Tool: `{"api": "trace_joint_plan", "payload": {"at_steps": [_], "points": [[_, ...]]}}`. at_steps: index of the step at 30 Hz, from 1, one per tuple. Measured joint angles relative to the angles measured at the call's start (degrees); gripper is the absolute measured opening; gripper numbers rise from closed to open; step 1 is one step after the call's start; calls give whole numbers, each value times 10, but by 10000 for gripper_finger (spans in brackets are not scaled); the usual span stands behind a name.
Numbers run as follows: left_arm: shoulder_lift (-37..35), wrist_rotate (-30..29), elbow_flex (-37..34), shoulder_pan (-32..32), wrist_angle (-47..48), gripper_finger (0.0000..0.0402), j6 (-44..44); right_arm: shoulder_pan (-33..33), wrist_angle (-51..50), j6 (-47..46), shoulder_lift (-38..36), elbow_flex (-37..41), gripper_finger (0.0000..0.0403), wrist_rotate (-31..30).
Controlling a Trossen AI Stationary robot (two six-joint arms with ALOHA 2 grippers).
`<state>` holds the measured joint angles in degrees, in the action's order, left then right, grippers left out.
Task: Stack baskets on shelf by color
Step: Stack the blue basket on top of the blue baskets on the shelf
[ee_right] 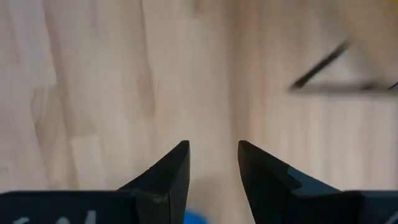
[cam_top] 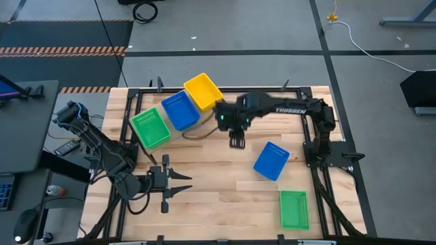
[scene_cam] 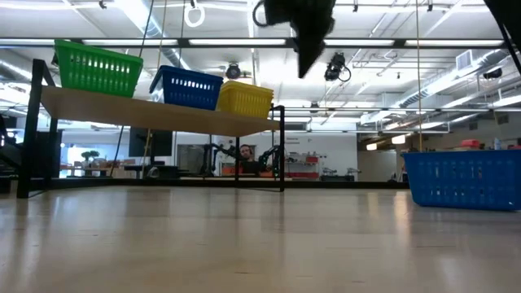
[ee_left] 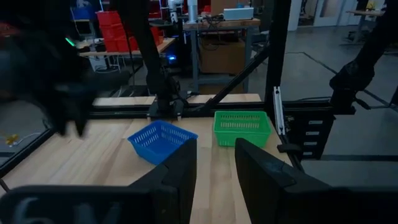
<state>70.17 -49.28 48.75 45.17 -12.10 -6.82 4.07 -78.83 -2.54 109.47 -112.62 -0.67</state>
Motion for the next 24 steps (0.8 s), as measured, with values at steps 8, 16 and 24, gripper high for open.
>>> {"api": "trace_joint_plan", "payload": {"at_steps": [8, 16, 24], "points": [[0, 0, 0, 0, -44, 117, 40, -87, -49, -154, -1, 143, 142, -6], [0, 0, 0, 0, -53, 117, 90, -159, -44, -293, -10, 231, 146, 6], [0, 0, 0, 0, -62, 117, 91, -208, 12, -363, -10, 272, 189, -15]]}}
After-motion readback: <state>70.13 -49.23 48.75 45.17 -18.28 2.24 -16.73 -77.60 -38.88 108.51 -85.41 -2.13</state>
